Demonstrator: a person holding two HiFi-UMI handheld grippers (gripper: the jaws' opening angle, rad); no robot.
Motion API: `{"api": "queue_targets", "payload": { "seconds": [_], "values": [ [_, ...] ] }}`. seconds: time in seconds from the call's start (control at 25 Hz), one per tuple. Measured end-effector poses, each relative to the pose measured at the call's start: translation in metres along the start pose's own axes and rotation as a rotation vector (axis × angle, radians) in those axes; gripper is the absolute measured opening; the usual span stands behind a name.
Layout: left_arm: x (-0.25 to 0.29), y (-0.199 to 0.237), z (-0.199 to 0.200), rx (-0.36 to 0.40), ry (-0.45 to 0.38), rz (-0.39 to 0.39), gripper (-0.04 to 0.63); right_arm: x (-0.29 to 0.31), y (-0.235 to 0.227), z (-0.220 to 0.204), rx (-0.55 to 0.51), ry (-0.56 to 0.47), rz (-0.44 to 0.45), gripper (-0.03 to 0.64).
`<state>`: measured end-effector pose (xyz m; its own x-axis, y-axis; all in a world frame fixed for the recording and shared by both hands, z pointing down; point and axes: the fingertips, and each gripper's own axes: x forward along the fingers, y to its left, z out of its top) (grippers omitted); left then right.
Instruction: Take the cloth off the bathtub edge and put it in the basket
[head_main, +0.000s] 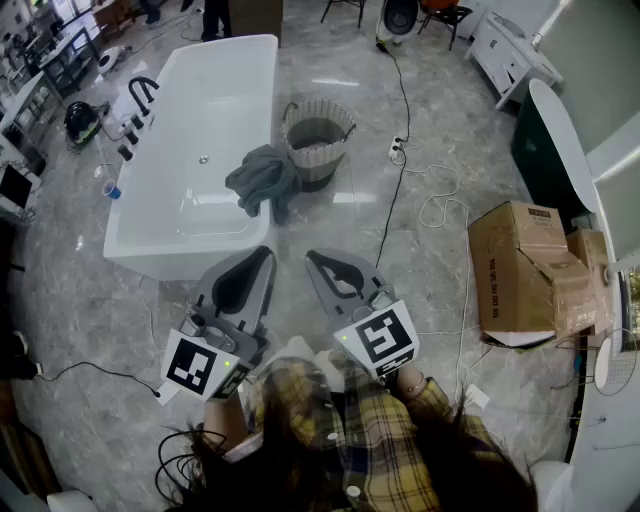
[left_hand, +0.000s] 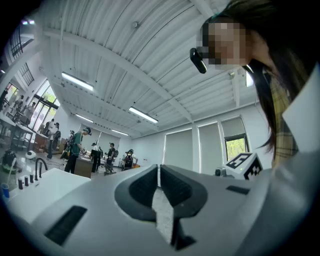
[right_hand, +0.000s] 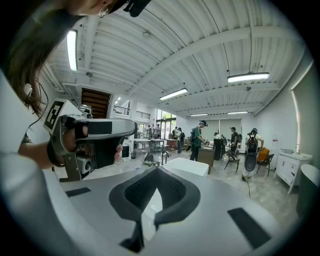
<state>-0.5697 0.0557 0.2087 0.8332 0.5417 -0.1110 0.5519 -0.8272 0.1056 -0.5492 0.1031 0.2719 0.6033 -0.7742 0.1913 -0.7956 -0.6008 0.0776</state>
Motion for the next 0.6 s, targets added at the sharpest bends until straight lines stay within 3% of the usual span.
{"api": "queue_targets", "payload": {
  "seconds": [0.48, 0.6],
  "values": [
    [-0.014, 0.037, -0.014, -0.013, -0.015, -0.034, 0.028, 0.029, 0.011, -0.015, 0.038, 0.050, -0.062, 0.015],
    [-0.015, 0.039, -0.009, -0.045, -0.051, -0.050, 0.028, 0.035, 0.011, -0.020, 0.045, 0.064, -0.066, 0.015]
  ]
}}
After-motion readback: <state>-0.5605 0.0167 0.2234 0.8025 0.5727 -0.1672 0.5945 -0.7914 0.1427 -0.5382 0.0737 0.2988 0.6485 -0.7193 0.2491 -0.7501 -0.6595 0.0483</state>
